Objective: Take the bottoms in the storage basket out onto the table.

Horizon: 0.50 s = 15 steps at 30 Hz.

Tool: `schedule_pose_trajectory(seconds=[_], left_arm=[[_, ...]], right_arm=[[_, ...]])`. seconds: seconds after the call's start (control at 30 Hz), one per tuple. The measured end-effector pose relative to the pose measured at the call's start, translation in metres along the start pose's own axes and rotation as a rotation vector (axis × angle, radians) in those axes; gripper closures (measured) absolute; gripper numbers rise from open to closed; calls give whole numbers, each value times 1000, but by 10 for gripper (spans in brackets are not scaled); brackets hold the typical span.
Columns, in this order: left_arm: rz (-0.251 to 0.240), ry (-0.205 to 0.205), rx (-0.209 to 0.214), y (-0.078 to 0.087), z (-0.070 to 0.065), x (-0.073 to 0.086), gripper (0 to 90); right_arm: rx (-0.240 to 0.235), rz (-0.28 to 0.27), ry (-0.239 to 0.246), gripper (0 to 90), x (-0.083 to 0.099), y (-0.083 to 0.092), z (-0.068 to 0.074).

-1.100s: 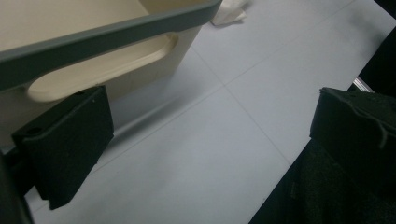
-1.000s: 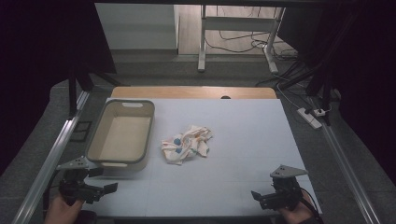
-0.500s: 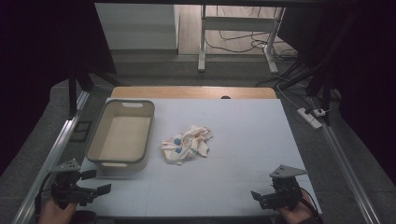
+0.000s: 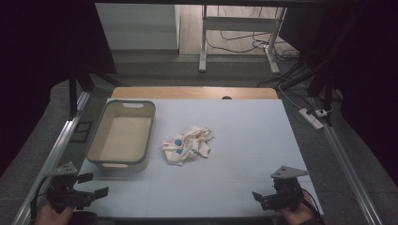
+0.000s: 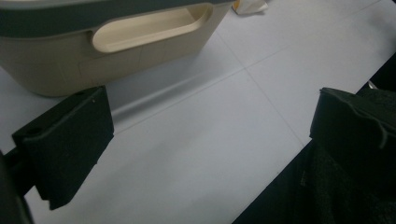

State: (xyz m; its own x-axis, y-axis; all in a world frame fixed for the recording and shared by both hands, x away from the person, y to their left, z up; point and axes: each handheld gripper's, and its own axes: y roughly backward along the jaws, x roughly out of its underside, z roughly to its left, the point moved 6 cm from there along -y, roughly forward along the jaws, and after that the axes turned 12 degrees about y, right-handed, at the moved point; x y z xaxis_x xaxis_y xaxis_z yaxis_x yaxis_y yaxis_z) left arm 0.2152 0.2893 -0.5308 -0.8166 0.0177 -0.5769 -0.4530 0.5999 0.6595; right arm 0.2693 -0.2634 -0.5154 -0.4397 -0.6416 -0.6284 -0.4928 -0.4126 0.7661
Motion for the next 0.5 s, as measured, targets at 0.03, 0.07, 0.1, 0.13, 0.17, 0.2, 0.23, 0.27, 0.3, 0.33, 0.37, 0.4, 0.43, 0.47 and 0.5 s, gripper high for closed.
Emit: schedule_pose_trajectory(seconds=[0.03, 0.07, 0.1, 0.13, 0.17, 0.2, 0.23, 0.27, 0.3, 0.33, 0.37, 0.4, 0.43, 0.47, 0.5], left_arm=[[1, -2, -3, 0, 0, 1, 0], [2, -3, -5, 1, 0, 1, 0], [3, -3, -7, 1, -1, 2, 0], [4, -5, -8, 2, -1, 3, 0], [7, -6, -11, 2, -1, 4, 0], [10, -8, -13, 3, -2, 5, 0], [13, -11, -18, 3, -2, 6, 0], [17, -12, -21, 4, -3, 7, 0], [19, -16, -23, 4, -3, 8, 0], [21, -19, -25, 4, -3, 8, 0], [24, -19, -26, 3, -3, 8, 0], [28, -18, -26, 3, -3, 8, 0], [30, -18, -24, 3, -3, 8, 0], [29, -17, -20, 3, -3, 8, 0], [30, -16, -19, 3, -4, 7, 0]], right_arm=[[0, 1, 0, 16, 0, 0, 0], [2, -1, -1, 16, 0, 0, 0], [2, -1, -2, 16, 0, 0, 0], [2, -1, -2, 16, 0, 0, 0], [3, -1, -2, 16, 0, 0, 0], [3, -1, -3, 15, 0, 0, 0], [3, 0, -5, 16, 0, 0, 0], [2, 0, -3, 16, 0, 0, 0], [5, -1, -2, 15, 0, 0, 0], [4, 0, 0, 16, 0, 0, 0], [3, 2, 2, 15, 0, -1, 0], [2, 3, 3, 15, 0, -1, 0], [3, 4, 6, 15, 0, -1, 0], [3, 6, 9, 16, 0, -1, 0], [7, 9, 10, 15, 0, -1, 0]])
